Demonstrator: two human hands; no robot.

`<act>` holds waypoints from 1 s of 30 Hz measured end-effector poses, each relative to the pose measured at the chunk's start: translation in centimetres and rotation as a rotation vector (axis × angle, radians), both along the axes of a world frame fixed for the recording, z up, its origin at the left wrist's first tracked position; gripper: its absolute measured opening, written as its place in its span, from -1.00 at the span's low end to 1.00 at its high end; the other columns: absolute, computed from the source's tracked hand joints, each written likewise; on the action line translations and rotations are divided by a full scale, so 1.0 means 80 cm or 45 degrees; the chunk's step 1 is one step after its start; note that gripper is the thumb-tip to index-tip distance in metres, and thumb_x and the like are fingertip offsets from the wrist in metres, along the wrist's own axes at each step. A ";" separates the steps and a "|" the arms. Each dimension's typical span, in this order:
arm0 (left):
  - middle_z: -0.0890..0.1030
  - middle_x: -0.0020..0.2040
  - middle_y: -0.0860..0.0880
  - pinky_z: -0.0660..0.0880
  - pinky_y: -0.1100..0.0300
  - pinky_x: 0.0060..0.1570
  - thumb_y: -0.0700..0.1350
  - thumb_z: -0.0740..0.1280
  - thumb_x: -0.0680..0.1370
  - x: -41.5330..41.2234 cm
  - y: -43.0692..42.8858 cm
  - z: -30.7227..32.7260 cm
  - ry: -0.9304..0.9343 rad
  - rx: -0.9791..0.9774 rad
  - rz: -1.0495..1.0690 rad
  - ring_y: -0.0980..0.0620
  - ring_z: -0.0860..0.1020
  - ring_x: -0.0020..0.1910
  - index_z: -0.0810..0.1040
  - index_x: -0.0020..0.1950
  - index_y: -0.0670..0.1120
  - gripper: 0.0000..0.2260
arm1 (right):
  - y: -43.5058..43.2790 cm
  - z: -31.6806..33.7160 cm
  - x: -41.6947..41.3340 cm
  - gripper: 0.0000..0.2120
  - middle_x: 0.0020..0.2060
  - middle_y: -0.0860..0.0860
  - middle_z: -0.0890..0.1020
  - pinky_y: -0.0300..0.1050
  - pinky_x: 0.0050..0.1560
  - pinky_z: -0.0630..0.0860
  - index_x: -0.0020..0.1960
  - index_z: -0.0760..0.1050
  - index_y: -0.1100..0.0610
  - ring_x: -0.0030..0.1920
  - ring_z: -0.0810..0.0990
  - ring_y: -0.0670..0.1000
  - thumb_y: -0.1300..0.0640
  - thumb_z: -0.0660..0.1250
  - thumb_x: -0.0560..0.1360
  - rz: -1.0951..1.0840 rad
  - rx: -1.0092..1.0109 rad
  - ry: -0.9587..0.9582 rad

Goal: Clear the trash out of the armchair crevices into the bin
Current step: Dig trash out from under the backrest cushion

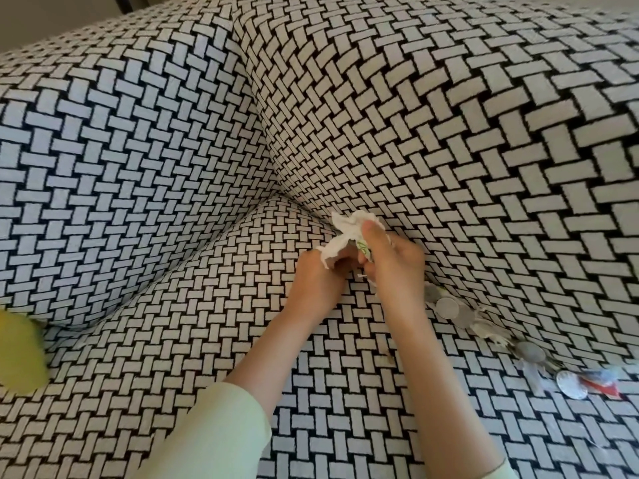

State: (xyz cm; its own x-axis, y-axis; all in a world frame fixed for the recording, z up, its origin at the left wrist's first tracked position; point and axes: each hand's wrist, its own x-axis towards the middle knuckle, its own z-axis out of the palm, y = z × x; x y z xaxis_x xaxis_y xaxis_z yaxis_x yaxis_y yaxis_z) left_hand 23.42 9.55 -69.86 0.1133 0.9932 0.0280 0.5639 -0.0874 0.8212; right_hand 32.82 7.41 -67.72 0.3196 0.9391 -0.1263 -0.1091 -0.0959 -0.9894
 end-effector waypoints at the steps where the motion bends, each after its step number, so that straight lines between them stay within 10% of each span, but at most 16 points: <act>1: 0.50 -0.37 0.13 0.38 0.52 -0.38 -0.36 0.25 0.51 0.000 -0.001 0.003 -0.083 -0.026 0.024 0.27 0.48 -0.41 0.50 -0.29 -0.04 -0.73 | -0.001 0.000 -0.003 -0.59 -0.67 -0.11 0.36 -0.34 -0.51 0.22 -0.50 0.40 0.09 -0.62 0.28 -0.20 0.10 0.26 0.52 0.011 0.023 0.006; 15: 0.60 -0.07 0.06 0.47 0.34 0.06 -0.07 -0.09 0.65 0.010 -0.034 0.022 -0.912 -0.399 -0.158 0.22 0.55 -0.03 0.51 0.03 -0.01 -0.65 | -0.009 -0.002 -0.016 -0.76 -0.53 -0.14 0.37 -0.22 -0.39 0.25 -0.35 0.36 0.01 -0.46 0.29 -0.17 0.18 0.13 0.47 0.107 0.277 -0.187; 22: 0.44 -0.58 0.16 0.37 0.44 -0.44 -0.09 -0.07 0.65 0.047 -0.040 0.039 -1.223 -0.504 0.112 0.31 0.41 -0.54 0.32 -0.25 -0.02 -0.68 | -0.004 -0.003 -0.025 -0.88 -0.14 0.01 0.40 -0.41 -0.22 0.29 -0.13 0.35 0.07 -0.20 0.33 -0.23 0.23 0.07 0.45 0.080 0.381 -0.471; 30: 0.46 -0.44 0.09 0.40 0.44 -0.46 -0.15 0.00 0.63 0.055 -0.034 0.030 -1.317 -0.687 0.231 0.26 0.45 -0.44 0.42 -0.19 -0.09 -0.72 | -0.016 0.010 -0.007 -0.67 0.16 0.07 0.35 -0.40 0.11 0.32 0.23 0.38 0.24 0.14 0.38 -0.04 0.38 0.08 0.49 0.259 0.296 -0.846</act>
State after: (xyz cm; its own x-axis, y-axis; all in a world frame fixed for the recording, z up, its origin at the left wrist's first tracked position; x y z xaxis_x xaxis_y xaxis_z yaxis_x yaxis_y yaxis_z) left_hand 27.79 6.81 -67.48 0.1394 0.9039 -0.4044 -0.4232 0.4236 0.8009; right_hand 32.29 6.10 -66.91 0.0754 0.9670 0.2435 0.5187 0.1705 -0.8378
